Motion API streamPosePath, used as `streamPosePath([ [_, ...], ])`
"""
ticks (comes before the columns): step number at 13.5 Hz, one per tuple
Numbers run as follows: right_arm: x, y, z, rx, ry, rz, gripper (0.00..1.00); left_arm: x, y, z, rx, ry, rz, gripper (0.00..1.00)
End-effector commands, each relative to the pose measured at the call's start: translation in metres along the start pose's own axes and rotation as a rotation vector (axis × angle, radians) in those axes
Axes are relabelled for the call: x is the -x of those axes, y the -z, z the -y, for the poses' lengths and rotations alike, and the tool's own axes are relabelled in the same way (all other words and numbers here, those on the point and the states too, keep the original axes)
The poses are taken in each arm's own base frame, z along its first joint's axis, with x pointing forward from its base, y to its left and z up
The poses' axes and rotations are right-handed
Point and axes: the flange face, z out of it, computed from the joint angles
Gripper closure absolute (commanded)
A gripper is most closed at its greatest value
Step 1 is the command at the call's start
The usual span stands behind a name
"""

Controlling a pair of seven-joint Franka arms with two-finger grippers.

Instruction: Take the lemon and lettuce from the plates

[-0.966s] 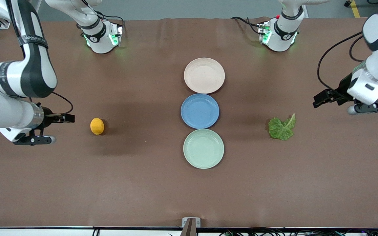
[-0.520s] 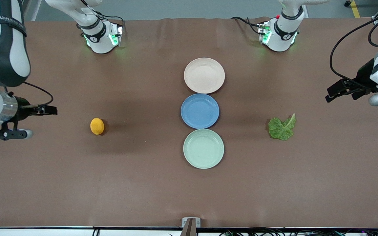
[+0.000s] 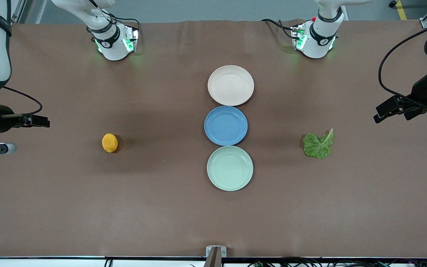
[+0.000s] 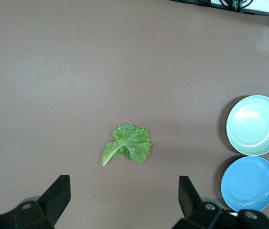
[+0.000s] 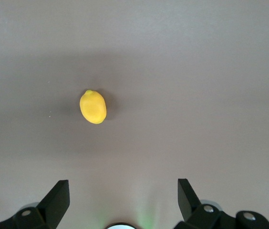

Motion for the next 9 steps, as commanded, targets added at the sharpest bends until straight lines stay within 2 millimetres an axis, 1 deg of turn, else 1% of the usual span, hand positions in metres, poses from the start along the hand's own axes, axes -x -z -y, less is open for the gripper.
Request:
streamPosePath([
  [1, 0.0, 0.007, -0.022, -0.008, -0.02, -0.013, 0.0, 0.005, 0.014, 0.0, -0.018, -0.006, -0.003, 0.0],
  [3, -0.001, 0.008, -0.011, -0.01, -0.016, -0.012, 0.0, 0.01, 0.024, 0.0, -0.021, -0.006, -0.014, 0.0],
  [5, 0.002, 0.011, 0.003, -0.004, 0.007, -0.016, 0.0, 0.013, 0.025, 0.0, -0.023, -0.006, -0.001, 0.0],
  [6, 0.004, 0.009, 0.0, -0.011, 0.001, -0.01, 0.0, 0.014, 0.024, 0.0, -0.024, -0.006, 0.011, 0.0],
  [7, 0.008, 0.012, -0.001, -0.023, 0.001, -0.017, 0.0, 0.016, 0.023, 0.0, -0.027, -0.007, 0.022, 0.0],
  [9, 0.022, 0.016, 0.002, -0.027, 0.006, -0.028, 0.0, 0.017, 0.021, 0.0, -0.027, -0.007, 0.036, 0.0],
])
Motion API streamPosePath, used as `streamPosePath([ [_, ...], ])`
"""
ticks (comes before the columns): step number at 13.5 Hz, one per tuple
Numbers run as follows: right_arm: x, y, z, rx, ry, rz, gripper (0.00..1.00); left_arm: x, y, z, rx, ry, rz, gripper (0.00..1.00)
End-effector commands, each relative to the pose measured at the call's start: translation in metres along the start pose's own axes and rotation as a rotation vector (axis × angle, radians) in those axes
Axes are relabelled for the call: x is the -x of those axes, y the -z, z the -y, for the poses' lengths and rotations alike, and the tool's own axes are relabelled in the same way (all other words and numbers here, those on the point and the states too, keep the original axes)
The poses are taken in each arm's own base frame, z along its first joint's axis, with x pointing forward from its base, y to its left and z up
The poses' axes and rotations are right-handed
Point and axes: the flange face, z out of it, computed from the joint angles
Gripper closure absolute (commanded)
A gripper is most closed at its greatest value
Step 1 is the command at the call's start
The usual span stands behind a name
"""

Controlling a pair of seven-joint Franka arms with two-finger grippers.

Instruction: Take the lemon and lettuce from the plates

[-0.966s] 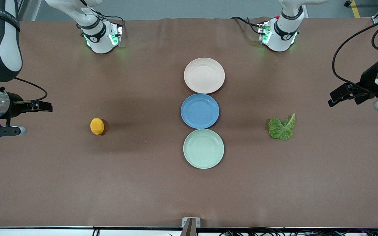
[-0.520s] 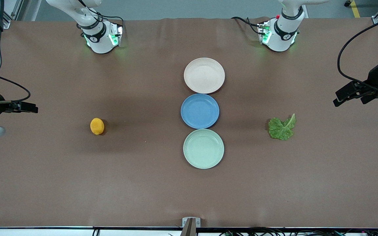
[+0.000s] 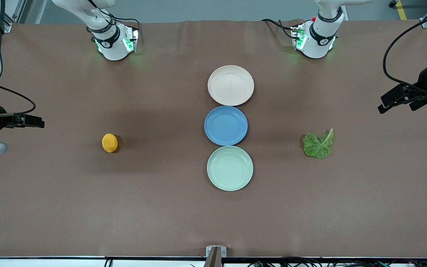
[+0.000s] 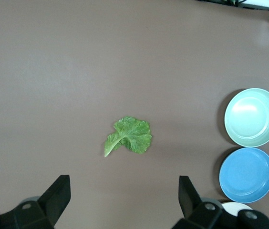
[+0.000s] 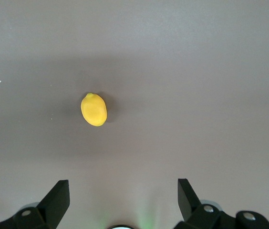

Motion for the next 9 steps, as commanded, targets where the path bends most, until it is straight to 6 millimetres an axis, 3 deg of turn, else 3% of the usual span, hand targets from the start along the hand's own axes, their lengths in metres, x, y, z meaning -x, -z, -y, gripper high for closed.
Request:
streamPosePath([
  [1, 0.025, 0.008, 0.003, -0.032, -0.001, -0.019, 0.0, 0.004, 0.003, 0.0, -0.022, -0.003, 0.014, 0.0],
  [9, 0.081, 0.028, 0.006, -0.039, 0.009, -0.133, 0.0, 0.004, 0.002, 0.0, -0.021, 0.0, 0.016, 0.0],
])
